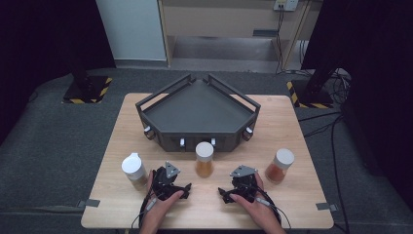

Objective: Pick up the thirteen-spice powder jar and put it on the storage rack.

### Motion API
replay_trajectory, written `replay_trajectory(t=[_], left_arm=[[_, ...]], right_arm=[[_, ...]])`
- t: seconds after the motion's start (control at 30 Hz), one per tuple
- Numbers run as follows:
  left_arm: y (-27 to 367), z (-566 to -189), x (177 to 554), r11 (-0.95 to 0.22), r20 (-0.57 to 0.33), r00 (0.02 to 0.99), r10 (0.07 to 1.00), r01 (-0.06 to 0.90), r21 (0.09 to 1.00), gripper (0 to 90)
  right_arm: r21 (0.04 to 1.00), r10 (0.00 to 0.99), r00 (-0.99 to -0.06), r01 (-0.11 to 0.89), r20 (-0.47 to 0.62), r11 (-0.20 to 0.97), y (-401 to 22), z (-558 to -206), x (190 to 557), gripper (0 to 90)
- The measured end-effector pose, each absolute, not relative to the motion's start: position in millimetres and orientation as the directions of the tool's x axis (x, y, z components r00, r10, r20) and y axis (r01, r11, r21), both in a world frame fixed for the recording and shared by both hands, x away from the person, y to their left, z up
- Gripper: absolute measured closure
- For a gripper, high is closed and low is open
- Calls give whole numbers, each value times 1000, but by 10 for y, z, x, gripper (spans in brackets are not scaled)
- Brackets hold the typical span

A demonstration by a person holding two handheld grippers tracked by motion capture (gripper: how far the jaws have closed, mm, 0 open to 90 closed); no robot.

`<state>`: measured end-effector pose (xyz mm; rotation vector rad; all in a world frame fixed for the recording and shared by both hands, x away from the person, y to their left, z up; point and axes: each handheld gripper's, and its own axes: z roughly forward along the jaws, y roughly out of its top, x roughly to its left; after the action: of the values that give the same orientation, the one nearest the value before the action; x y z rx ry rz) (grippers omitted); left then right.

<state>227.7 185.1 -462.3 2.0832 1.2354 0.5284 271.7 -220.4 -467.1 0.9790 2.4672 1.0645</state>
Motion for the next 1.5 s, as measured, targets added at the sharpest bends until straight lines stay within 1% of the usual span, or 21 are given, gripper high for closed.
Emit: replay_trajectory(t=[0.23,0.43,0.77,0.97,1.5], left_arm=[[1833,-4612,2273,-363,20,497,868,604,709,19],[1799,-4579,2241,-359,23,491,871,603,713,23],[1762,-4443,2146,-391,52,513,857,580,715,26],[1790,-4325,2088,-389,47,520,853,574,721,26],[1972,-4026,1974,-356,43,502,864,548,757,26]], right_arm=[[725,682,-731,475,10,499,-2205,-4671,2717,5],[725,682,-731,475,10,498,-2205,-4672,2717,4],[725,683,-731,475,10,498,-2205,-4672,2716,4],[725,683,-731,475,10,498,-2205,-4672,2716,4],[725,682,-731,475,10,498,-2205,-4672,2716,4]])
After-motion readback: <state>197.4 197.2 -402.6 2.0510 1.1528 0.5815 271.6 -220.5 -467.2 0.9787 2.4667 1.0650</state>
